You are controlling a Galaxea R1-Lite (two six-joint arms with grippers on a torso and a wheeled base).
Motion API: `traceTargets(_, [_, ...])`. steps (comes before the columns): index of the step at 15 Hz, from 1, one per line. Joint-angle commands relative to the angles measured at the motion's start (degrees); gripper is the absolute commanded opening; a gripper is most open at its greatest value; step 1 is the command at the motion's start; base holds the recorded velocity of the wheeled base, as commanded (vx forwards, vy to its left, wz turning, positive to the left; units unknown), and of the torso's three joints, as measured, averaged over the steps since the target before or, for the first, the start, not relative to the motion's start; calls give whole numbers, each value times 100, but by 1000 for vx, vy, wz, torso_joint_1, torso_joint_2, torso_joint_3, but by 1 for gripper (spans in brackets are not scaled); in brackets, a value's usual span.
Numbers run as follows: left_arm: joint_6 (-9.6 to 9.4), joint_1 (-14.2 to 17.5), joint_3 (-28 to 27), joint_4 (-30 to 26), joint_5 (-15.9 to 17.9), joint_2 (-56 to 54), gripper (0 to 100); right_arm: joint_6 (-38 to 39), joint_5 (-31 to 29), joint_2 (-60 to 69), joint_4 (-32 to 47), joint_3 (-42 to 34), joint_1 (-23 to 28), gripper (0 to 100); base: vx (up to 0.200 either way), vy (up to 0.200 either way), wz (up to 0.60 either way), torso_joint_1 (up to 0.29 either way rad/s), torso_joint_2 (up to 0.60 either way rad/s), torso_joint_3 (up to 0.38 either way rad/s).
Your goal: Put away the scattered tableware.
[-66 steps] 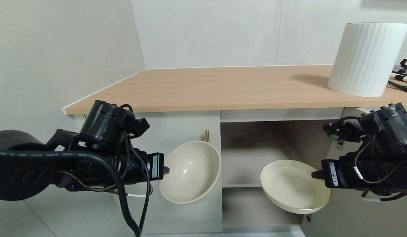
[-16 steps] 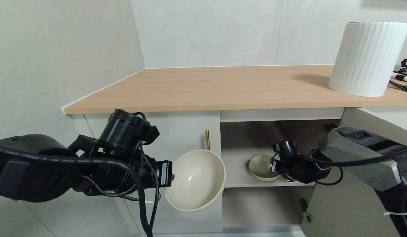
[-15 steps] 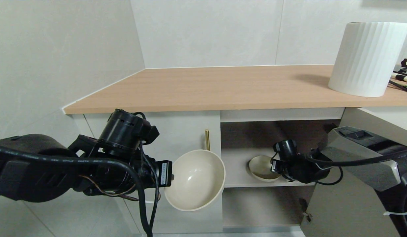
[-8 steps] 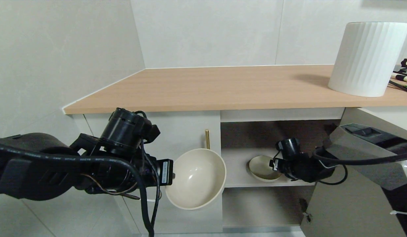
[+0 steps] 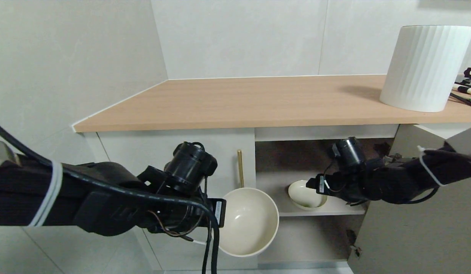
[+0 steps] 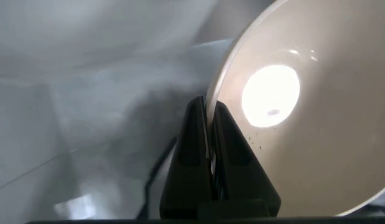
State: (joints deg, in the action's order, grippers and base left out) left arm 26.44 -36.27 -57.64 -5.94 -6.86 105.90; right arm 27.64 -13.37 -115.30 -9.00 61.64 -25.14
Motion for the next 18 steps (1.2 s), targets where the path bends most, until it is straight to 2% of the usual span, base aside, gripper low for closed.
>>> traceTargets(1, [10, -267, -72, 5, -421, 607, 0, -74, 678, 1625, 1137, -125, -510, 100, 0, 0, 0, 0, 0, 0])
traceTargets(4, [19, -460, -72, 14, -421, 722, 0, -268, 1170, 2222, 1849, -134, -932, 100, 0, 0, 0, 0, 0, 0])
traceTargets(8, [133, -636, -90, 14, -412, 695, 0, -320, 1118, 1783, 2280, -240, -1591, 100, 0, 0, 0, 0, 0, 0])
traceTargets(18, [142, -829, -37, -4, -430, 396, 0, -259, 1030, 921, 2218, -222, -1819, 100, 0, 0, 0, 0, 0, 0])
